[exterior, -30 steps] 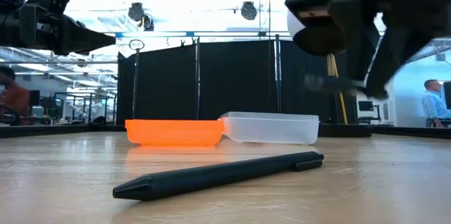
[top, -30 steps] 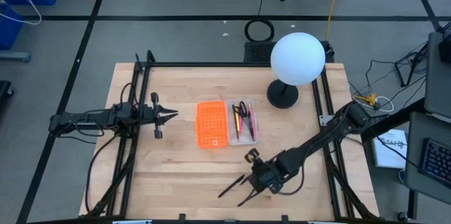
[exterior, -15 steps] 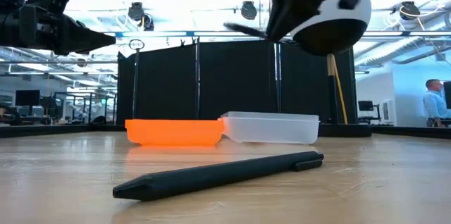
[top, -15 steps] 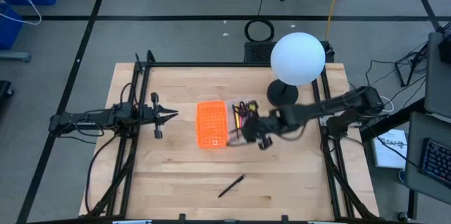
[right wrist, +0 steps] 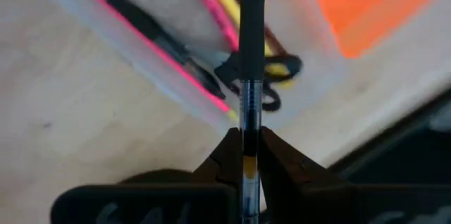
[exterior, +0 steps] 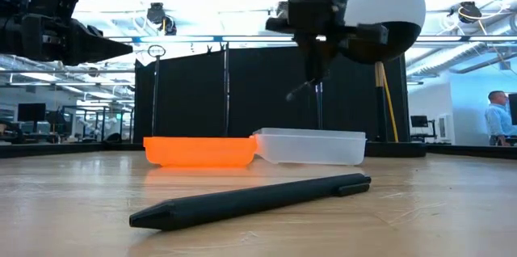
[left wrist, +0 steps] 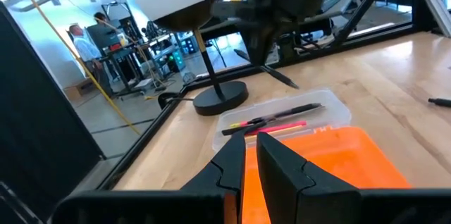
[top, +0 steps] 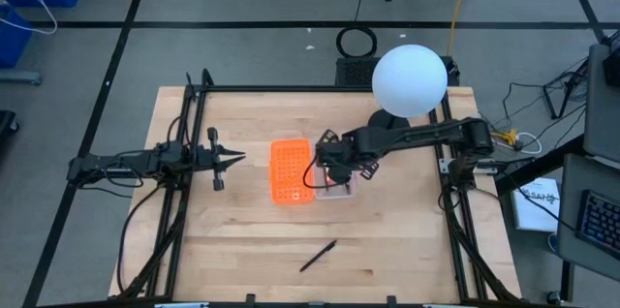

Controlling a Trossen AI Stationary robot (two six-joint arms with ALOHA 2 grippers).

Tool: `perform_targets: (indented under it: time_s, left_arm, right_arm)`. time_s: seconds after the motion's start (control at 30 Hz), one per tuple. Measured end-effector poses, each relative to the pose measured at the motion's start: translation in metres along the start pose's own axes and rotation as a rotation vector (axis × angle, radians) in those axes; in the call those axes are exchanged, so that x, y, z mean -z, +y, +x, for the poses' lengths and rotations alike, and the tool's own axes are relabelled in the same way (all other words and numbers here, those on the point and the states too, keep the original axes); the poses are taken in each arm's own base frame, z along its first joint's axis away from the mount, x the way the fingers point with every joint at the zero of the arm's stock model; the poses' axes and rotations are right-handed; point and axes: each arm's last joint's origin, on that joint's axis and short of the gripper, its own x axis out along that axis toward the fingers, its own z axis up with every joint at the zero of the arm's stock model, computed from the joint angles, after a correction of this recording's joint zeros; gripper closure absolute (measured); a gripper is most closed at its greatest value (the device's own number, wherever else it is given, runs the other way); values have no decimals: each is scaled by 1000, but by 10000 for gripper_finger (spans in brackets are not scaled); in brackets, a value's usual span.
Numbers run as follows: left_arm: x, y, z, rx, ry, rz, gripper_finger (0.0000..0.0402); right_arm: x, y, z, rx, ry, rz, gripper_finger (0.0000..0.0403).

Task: Pick & place school supplies into a supply box
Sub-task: Put the right black pen into the orange supply box

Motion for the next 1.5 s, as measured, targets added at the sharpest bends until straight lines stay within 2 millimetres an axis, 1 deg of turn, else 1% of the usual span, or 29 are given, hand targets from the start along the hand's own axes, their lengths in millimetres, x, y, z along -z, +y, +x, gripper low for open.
perform_targets:
  time_s: [0.13, 0.27, 0.33, 0.53, 0.73, 1.07, 1.33, 1.5]
  left_arm:
    - [0, 0, 0, 0, -1, 27, 355]
    - [-3, 1, 0, -16, -32, 66, 355]
    - [-4, 1, 0, -21, -45, 80, 355]
    - [-4, 1, 0, -20, -39, 136, 355]
    - [-3, 1, 0, -19, -34, 177, 355]
    - [-1, 0, 0, -6, -8, 161, 355]
    - [-1, 0, 0, -5, -7, 151, 355]
    - [-1, 0, 0, -4, -7, 137, 355]
  right_arm:
    - [-6, -4, 4, 35, -34, -131, 381]
    - [-9, -12, 7, 57, -137, -220, 379]
    - [-8, -15, 7, 67, -175, -255, 379]
    - [-4, -20, 17, 140, -131, -405, 379]
    - [-2, -12, 29, 105, -139, -526, 379]
    - [-2, -6, 63, 219, -132, -744, 378]
    - [3, 7, 83, 197, -179, -807, 378]
    - [2, 13, 89, 192, -222, -818, 378]
